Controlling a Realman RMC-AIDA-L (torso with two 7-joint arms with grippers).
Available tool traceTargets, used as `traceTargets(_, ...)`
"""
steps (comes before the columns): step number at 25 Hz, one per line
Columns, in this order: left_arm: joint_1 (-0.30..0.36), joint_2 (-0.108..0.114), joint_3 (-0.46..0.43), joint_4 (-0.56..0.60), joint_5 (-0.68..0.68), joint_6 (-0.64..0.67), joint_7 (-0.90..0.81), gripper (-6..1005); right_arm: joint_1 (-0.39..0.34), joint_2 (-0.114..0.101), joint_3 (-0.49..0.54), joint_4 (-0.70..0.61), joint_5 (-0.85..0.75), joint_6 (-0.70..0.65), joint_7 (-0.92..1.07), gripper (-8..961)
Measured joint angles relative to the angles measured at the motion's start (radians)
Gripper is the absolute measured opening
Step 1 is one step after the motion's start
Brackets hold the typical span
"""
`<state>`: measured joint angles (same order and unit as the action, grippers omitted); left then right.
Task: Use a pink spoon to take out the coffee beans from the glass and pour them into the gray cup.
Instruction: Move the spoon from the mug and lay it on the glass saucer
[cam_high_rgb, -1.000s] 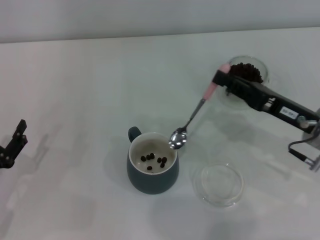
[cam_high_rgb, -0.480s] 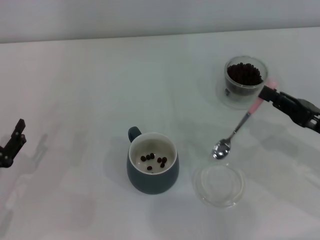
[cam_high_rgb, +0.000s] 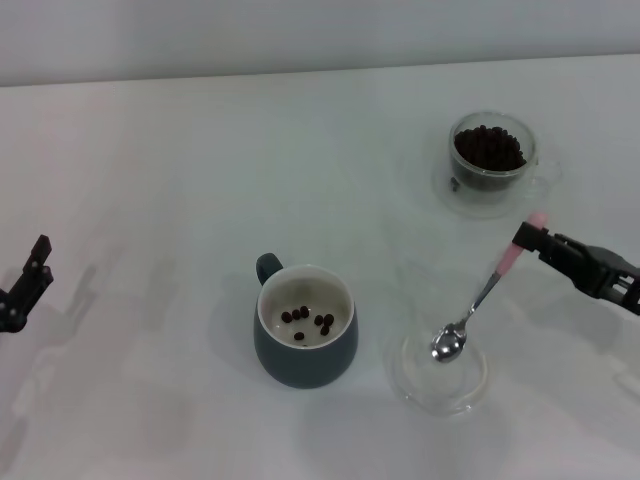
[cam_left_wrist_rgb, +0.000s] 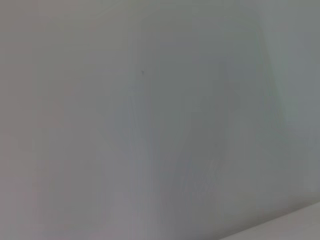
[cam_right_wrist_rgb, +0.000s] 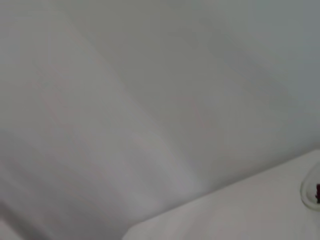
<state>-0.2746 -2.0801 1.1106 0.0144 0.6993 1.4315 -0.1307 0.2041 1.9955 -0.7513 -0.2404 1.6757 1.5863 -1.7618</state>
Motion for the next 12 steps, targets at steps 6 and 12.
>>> traceTargets(6,0.000,0.000,0.000,-0.002,-0.001,-0.001,0.000,760,-0.003,0.001,-0.001,0.013,-0.018,-0.032,-0.001,149)
traceTargets(12,0.000,0.000,0.000,0.001,-0.001,-0.012,0.000,760,0.000,0.002,-0.001,0.038,-0.038,-0.055,-0.001,149)
